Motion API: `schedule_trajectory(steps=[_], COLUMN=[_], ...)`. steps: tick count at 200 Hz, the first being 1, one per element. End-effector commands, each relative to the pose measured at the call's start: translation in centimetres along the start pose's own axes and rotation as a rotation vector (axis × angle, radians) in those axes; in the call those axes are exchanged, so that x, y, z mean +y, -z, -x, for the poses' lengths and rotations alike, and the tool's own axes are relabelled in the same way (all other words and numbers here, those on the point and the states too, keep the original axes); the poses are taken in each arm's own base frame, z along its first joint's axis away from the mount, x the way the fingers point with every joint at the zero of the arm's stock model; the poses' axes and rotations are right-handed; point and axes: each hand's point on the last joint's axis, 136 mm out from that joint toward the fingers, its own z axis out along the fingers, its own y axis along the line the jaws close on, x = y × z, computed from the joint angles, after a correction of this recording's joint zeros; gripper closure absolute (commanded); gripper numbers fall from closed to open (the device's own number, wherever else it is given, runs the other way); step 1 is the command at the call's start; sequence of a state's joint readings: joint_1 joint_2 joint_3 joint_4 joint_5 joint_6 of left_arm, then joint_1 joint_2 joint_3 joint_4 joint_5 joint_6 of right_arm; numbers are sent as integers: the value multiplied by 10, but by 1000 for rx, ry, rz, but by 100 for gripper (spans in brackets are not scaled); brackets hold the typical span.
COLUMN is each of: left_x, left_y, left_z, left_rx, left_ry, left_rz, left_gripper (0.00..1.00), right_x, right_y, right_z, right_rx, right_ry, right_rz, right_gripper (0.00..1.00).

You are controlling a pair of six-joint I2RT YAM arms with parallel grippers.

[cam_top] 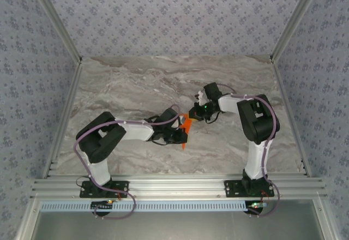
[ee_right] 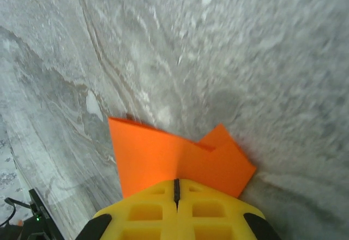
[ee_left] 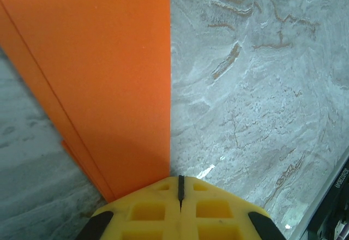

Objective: Fold a paper plane with a square sheet of paper (fold left side to right side)
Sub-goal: Fold the wing for the fifth time at the center of the table.

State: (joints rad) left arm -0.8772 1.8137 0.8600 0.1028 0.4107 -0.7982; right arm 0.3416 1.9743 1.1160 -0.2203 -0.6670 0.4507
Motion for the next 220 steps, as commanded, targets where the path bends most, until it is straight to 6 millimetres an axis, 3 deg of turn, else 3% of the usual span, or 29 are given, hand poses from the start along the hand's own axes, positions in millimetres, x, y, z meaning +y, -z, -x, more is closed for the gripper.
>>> schedule_trajectory(steps=[1, 45, 53, 117, 155, 220], left_x=[45, 44, 43, 21, 12, 19], left_y=[-3, -3, -2, 6, 10, 17], left_z=[-46, -46, -44, -46, -61, -86], left_rx=[143, 142, 139, 129, 172, 229], left_ry=[88, 80, 81, 29, 9, 7], left_rz=[151, 146, 144, 83, 55, 78], left_gripper=[96, 96, 97, 89, 88, 89], right_x=[-38, -47, -40, -45, -46, -42], right_y=[5, 10, 14, 6, 2, 1], right_z=[34, 36, 47, 38, 37, 39], right_rx=[-90, -84, -103, -70, -63, -63], right_ry=[2, -15, 1, -12, -14, -8], right_rz=[-125, -134, -125, -136, -138, -130], right_gripper=[100, 100, 100, 100, 100, 100])
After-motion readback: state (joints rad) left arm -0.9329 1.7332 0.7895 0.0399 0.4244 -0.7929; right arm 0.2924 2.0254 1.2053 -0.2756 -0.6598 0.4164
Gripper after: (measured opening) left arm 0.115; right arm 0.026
